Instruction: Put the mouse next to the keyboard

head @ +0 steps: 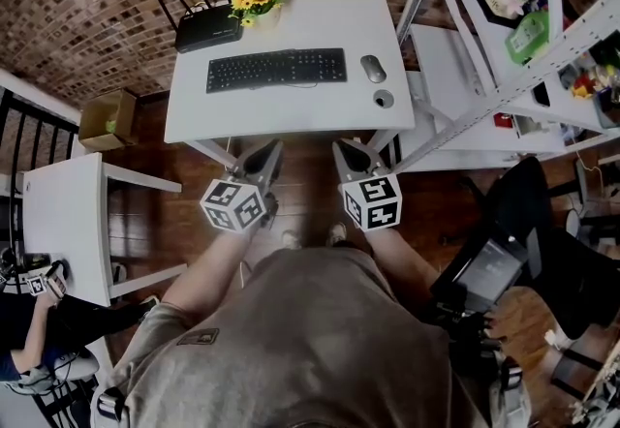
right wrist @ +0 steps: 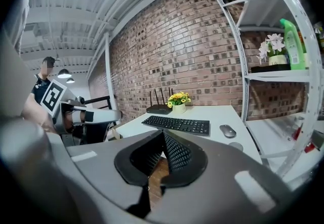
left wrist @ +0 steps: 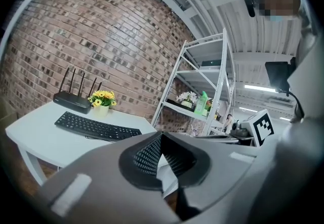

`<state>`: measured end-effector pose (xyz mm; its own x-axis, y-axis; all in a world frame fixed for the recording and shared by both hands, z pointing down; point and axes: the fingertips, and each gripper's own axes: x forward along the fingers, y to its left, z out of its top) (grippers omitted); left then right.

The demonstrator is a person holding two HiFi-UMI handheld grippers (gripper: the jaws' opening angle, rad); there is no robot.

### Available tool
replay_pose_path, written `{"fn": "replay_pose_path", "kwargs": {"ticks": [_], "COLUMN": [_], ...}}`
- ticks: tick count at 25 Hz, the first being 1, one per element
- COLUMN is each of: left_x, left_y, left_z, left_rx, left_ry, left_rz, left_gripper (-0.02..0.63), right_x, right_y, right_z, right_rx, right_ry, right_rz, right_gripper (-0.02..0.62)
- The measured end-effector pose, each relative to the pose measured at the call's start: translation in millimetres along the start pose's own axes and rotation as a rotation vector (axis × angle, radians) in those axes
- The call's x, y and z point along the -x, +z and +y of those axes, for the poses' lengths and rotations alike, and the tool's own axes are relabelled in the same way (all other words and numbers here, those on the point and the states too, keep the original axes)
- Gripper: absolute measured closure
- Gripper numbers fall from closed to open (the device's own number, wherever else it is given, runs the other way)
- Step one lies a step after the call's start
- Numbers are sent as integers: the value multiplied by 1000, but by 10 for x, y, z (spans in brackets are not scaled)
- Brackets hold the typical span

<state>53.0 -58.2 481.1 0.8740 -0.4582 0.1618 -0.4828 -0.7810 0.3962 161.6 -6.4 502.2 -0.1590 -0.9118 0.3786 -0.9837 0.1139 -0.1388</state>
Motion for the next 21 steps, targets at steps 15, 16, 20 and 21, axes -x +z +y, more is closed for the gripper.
{"fn": "replay_pose_path", "kwargs": {"ticks": [15,16,20,21], "left_x": [-57,-66,-67,-65], "left_y": [-24,-26,-45,-48], "left_z": [1,0,-16,-21], "left_rx": [2,3,10,11], "left_ry": [-10,-10,-10,-10], "left_rz": [10,11,16,17], "left_gripper": [613,614,614,613], "right_x": [-70,-75,-73,-71], "right_y": [16,12,-4,-7], "right_z": [-21,-24,-8,-3], "right_rx": [8,7,3,2], "right_ry": [1,1,4,5], "right_rz": [8,9,14,16], "right_gripper": [582,583,583,582]}}
